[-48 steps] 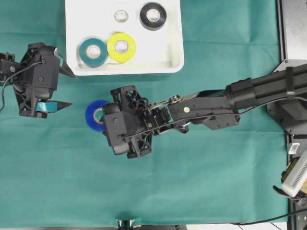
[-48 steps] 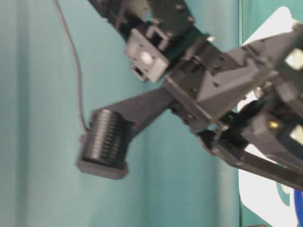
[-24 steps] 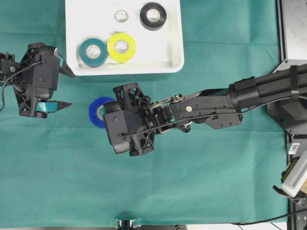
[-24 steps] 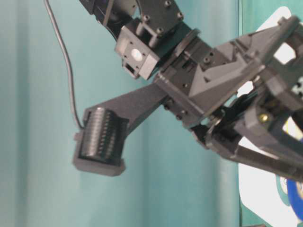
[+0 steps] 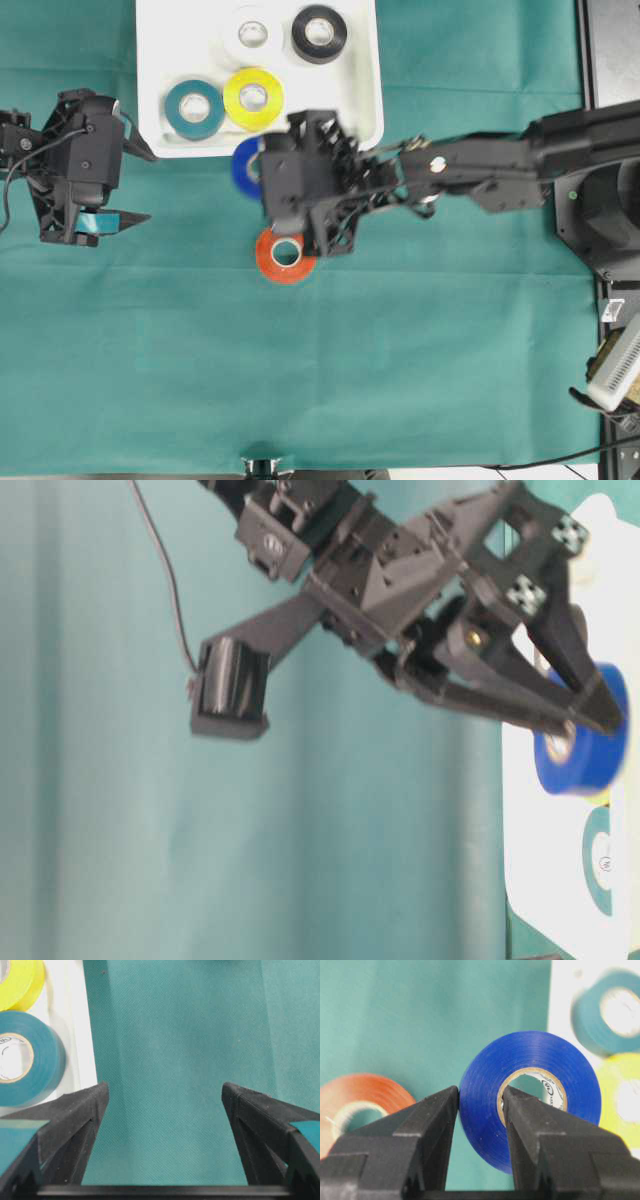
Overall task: Put the tape alternately from left to right into the white case.
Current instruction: 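Carry the blue roll with the right gripper into the tray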
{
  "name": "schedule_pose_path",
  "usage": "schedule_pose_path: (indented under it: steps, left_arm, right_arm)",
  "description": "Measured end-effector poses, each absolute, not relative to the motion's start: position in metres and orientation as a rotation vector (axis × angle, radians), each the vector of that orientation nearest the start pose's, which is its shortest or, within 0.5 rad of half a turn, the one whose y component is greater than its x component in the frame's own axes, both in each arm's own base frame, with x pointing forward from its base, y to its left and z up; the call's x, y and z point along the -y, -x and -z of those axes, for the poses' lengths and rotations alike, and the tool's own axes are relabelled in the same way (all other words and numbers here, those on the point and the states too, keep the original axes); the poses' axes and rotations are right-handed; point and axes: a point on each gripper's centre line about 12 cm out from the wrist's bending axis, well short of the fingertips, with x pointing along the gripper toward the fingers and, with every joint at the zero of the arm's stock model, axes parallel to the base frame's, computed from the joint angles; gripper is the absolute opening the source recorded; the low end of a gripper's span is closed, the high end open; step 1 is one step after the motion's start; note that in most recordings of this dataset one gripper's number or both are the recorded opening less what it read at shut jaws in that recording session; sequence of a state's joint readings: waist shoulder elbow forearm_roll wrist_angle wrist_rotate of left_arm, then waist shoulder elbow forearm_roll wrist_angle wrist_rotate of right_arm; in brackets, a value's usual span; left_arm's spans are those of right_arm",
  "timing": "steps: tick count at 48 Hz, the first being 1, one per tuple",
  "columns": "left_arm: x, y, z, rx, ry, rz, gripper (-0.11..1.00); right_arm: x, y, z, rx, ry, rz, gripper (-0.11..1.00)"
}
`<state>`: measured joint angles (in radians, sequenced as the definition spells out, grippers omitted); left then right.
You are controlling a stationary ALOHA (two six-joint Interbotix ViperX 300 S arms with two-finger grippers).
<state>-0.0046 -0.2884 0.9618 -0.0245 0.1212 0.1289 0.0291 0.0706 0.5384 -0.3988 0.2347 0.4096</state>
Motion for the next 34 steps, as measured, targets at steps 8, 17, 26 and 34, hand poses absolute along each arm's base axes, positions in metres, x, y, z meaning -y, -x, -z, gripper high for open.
schedule_pose_path:
  steps: [8,17,26,34]
  left_arm:
    - [0.002,-0.289,-0.16,-0.793,-0.099,0.05,0.98]
    - [0.002,-0.289,-0.16,-0.793,-0.099,0.05,0.98]
    - [0.002,-0.289,-0.16,-0.793,-0.099,0.05,0.98]
    - [0.002,-0.289,-0.16,-0.795,-0.099,0.05,0.98]
  right_arm:
    - [0.024,-0.386,-0.161,-0.835,0.003,0.123,0.02]
    - [0.052,-0.373,-0.155,-0.842,-0.031,0.188,0.02]
    - [0.072,-0.365,-0.151,-0.848,-0.056,0.235,0.02]
    - [0.082,-0.361,-0.148,-0.847,-0.073,0.259,0.02]
